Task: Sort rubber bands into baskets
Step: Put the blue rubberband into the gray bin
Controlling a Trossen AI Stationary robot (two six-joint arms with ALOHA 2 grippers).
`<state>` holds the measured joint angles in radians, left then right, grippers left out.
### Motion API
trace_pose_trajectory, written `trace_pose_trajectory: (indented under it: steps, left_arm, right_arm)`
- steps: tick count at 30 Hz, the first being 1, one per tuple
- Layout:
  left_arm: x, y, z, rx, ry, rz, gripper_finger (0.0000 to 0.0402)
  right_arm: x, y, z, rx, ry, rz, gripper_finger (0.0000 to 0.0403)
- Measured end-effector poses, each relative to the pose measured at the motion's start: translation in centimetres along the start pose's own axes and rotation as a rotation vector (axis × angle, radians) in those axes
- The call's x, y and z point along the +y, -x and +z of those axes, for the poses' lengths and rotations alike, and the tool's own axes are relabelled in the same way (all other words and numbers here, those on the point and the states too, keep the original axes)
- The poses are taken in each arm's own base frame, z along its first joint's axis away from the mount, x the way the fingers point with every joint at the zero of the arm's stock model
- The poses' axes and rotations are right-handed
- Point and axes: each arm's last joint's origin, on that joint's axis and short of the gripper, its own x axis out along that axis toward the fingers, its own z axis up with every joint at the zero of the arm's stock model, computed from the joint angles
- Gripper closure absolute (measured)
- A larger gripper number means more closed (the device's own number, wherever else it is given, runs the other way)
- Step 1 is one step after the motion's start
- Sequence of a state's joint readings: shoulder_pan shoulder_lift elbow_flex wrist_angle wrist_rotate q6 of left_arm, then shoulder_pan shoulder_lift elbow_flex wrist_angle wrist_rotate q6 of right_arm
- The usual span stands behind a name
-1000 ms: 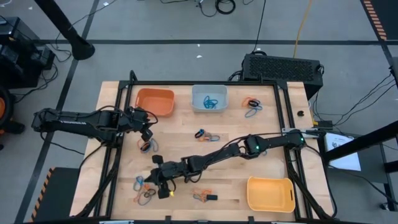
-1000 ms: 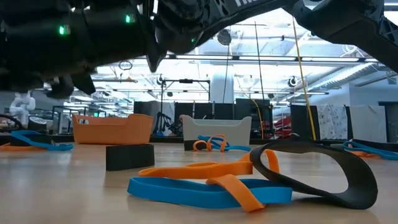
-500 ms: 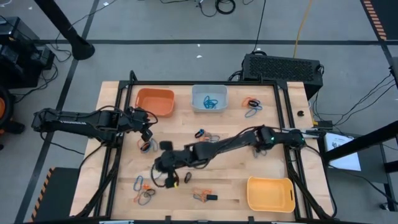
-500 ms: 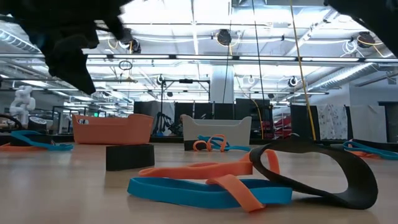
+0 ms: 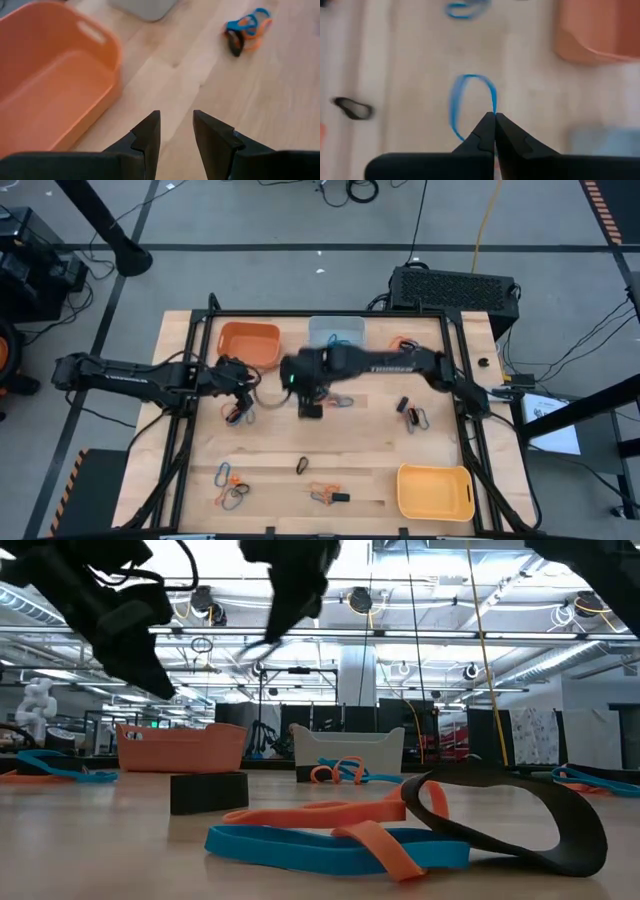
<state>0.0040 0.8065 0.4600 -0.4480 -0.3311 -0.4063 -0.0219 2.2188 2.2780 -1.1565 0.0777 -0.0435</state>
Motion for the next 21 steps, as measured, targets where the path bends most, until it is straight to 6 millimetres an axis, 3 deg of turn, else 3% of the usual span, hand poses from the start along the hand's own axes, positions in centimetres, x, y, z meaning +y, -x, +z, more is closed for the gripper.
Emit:
trace_pose_trajectory:
  steps: [4,10,14,21]
  left_arm:
    - [-0.1,-0.6,0.2,-0.106,-0.049,0.015,0.0278]
    - [0.5,-1.2,-0.4,-0.204,-0.063,0.178,0.0278]
    - [1.5,-1.4,-0.6,-0.225,-0.038,0.306,0.0278]
    - [3.3,-1.6,-0.4,-0.202,-0.011,0.348,0.0278]
  right_arm:
    - [-5.2,0.9,-1.0,0.046,-0.089,-0.048,0.0402]
    - [-12.0,1.0,-3.0,0.104,-0.226,-0.11,0.0402]
    - [-15.4,0.7,-4.3,0.134,-0.264,-0.13,0.0402]
    - [-19.8,0.1,-6.5,0.143,-0.293,-0.113,0.0402]
